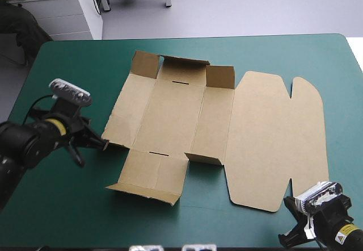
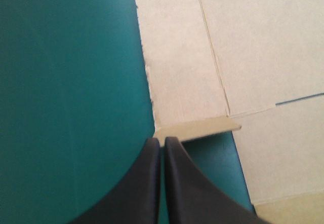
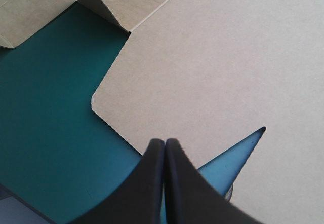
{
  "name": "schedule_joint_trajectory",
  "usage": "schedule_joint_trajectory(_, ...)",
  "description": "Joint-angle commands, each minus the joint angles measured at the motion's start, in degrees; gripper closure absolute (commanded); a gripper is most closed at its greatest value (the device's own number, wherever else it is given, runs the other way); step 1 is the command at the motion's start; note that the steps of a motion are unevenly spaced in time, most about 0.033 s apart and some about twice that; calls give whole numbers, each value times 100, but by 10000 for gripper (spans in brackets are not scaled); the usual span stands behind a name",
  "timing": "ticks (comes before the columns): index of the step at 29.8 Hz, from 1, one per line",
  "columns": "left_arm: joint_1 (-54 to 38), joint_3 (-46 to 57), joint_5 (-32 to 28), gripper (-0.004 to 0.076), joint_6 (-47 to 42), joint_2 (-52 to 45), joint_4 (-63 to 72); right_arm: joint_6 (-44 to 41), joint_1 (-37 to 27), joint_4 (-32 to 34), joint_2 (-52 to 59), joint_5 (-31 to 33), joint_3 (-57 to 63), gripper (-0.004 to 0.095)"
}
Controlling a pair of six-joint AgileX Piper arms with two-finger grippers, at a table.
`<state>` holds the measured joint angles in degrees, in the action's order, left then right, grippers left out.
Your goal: Fold the box
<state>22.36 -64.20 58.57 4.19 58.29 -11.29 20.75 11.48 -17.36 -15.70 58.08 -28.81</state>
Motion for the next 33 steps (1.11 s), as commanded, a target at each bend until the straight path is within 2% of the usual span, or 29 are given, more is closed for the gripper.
schedule_joint_trajectory(1, -225, -959, -154, 703, 681, 785, 584, 5, 8, -87, -58, -284, -139, 927)
schedule_joint_trajectory(6, -1373, -1481, 84, 703, 1904, 1394, 2491, 5, 8, -87, -58, -284, -139, 927)
schedule_joint_trajectory(11, -3027, -1541, 1364, 703, 3282, 1878, 5120, 5, 8, -87, -58, -284, -139, 927)
schedule_joint_trajectory(12, -3225, -1541, 1511, 703, 3302, 1946, 5295, 5, 8, -87, -58, -284, -139, 927)
schedule_joint_trajectory(16, -3754, -1541, 1434, 708, 3135, 2128, 5374, 5, 8, -87, -58, -284, -139, 927)
schedule_joint_trajectory(23, -3848, -1541, 1007, 702, 3152, 2365, 4993, 5, 8, -87, -58, -284, -139, 927)
schedule_joint_trajectory(25, -3848, -1541, 902, 652, 3137, 2575, 4672, 5, 8, -87, -58, -284, -139, 927)
schedule_joint_trajectory(31, -3848, -1541, 989, 328, 3131, 3508, 4419, 5, 8, -87, -58, -284, -139, 927)
schedule_joint_trajectory(33, -3848, -1541, 928, 260, 3131, 3791, 4449, 5, 8, -87, -58, -284, -139, 927)
